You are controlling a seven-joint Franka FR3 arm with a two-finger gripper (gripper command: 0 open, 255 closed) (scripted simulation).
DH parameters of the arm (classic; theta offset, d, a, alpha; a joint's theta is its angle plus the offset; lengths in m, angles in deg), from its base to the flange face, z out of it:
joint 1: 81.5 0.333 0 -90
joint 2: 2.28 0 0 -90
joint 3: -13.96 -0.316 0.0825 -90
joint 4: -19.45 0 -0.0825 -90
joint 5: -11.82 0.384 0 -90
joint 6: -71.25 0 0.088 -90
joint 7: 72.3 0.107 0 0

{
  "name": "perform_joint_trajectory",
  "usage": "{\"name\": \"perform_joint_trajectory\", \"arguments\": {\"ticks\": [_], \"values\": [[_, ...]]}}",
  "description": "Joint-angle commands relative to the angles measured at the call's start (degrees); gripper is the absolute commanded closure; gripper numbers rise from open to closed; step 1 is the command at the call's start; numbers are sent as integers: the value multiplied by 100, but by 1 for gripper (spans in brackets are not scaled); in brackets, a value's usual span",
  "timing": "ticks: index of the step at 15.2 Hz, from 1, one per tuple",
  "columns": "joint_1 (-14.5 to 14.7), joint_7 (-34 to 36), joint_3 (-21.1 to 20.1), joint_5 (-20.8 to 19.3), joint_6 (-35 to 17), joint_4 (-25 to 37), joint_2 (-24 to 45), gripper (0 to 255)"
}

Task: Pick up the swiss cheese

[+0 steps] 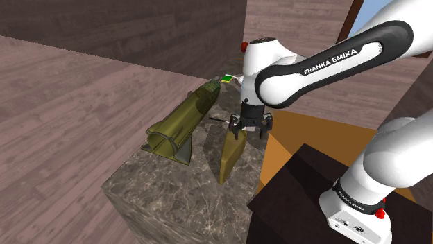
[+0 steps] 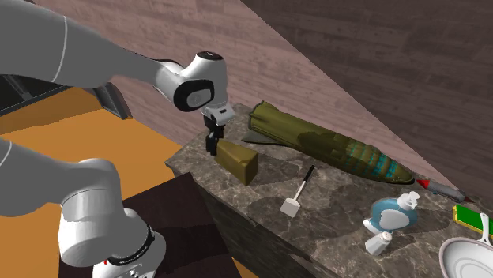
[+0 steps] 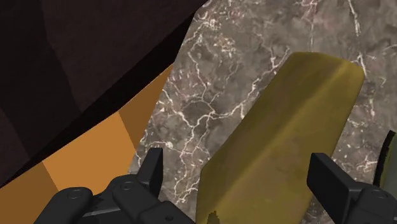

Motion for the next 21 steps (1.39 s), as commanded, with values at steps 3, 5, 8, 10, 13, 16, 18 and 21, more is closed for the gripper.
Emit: {"name": "perform_joint_trajectory", "arguments": {"ticks": [3, 5, 8, 10, 13, 16, 18, 21], "values": [[-337, 1258, -472, -292, -771, 416, 1095, 0], [-489, 1955, -650, -604, -1107, 644, 1650, 0], [-503, 2123, -667, -750, -1326, 632, 1875, 0], [-516, 2199, -679, -855, -1502, 592, 2027, 0], [-537, 2359, -686, -1082, -1813, 535, 2317, 0], [-532, 2372, -686, -1091, -1821, 537, 2328, 255], [-533, 2372, -685, -1093, -1825, 535, 2331, 255], [-531, 2374, -686, -1093, -1828, 533, 2332, 255]]}}
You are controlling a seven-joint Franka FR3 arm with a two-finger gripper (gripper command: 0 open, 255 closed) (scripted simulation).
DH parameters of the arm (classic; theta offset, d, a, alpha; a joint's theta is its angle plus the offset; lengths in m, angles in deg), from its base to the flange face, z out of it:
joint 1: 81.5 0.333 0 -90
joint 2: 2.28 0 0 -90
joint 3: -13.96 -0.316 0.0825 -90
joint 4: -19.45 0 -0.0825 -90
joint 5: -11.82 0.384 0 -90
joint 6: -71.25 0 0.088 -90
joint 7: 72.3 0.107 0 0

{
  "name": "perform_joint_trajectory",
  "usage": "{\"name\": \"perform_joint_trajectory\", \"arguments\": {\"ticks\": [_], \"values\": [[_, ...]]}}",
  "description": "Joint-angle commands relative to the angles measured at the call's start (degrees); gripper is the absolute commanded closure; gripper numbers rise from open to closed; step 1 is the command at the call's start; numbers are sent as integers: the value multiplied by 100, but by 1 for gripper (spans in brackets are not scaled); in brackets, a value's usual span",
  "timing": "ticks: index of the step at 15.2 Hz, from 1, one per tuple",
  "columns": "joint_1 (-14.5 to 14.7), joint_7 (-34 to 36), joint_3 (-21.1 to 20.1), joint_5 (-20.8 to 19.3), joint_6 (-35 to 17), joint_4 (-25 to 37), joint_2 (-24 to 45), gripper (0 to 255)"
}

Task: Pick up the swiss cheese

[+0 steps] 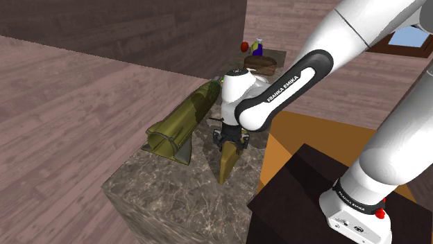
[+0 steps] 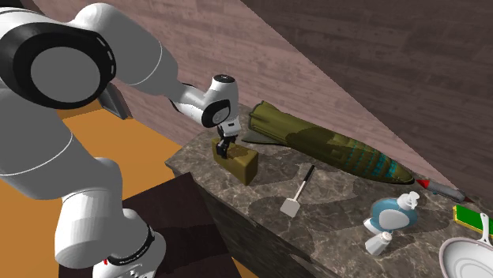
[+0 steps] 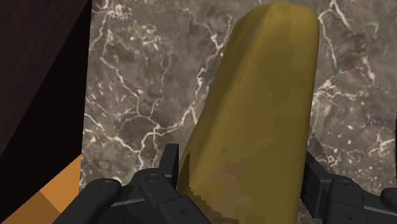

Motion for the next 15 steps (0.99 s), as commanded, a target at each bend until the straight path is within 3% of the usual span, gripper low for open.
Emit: {"name": "perform_joint_trajectory", "arguments": {"ticks": [1, 4, 15], "values": [[-3, -4, 3, -1, -8, -7, 13, 255], [-4, -12, 4, 6, 4, -4, 4, 255], [56, -410, 64, 559, 970, 230, -819, 255]]}}
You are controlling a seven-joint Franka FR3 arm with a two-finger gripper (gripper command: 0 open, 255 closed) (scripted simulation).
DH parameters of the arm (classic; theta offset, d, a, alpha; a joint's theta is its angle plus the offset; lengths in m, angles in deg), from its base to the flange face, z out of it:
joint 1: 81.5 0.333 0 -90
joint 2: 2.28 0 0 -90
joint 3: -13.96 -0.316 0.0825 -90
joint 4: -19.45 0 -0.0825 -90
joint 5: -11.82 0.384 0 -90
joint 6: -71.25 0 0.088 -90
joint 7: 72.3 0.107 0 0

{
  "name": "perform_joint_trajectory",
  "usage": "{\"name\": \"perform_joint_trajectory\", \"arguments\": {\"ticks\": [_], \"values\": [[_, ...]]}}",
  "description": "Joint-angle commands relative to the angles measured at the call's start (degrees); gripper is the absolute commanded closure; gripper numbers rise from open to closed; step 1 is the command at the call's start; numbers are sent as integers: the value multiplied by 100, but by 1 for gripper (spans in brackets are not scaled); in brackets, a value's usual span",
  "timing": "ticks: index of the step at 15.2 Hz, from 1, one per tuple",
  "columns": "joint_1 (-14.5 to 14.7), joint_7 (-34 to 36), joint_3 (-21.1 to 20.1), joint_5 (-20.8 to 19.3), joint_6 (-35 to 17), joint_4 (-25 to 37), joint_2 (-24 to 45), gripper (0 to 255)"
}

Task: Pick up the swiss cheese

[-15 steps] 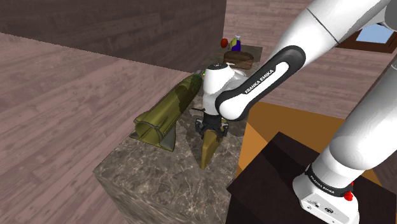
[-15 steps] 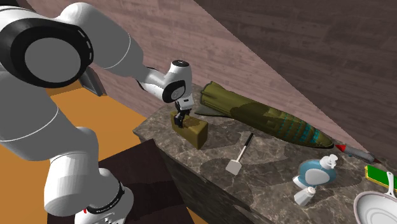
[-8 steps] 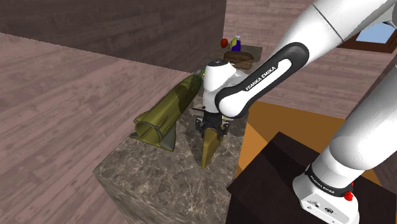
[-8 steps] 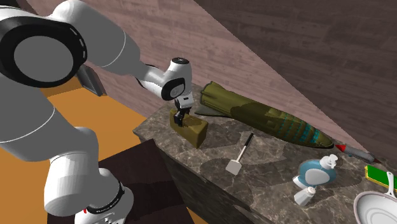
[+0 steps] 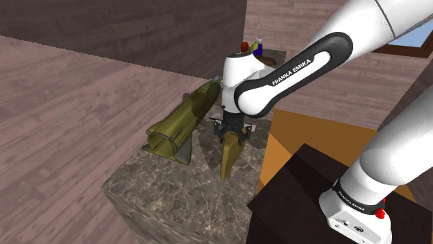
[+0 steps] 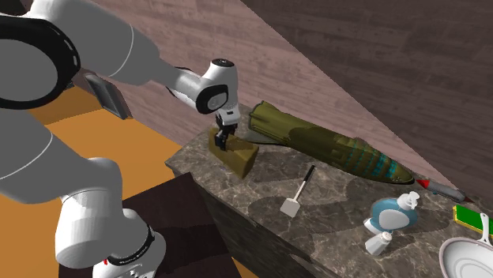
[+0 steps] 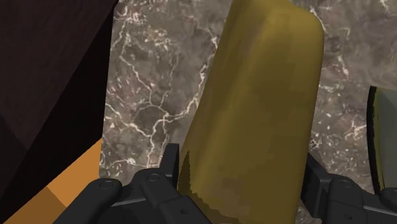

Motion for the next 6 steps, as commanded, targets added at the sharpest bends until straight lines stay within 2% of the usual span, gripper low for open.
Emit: {"name": "perform_joint_trajectory", "arguments": {"ticks": [1, 6], "values": [[10, -46, 23, 58, 173, 72, -122, 255], [29, -111, 64, 143, 450, 173, -314, 255]]}}
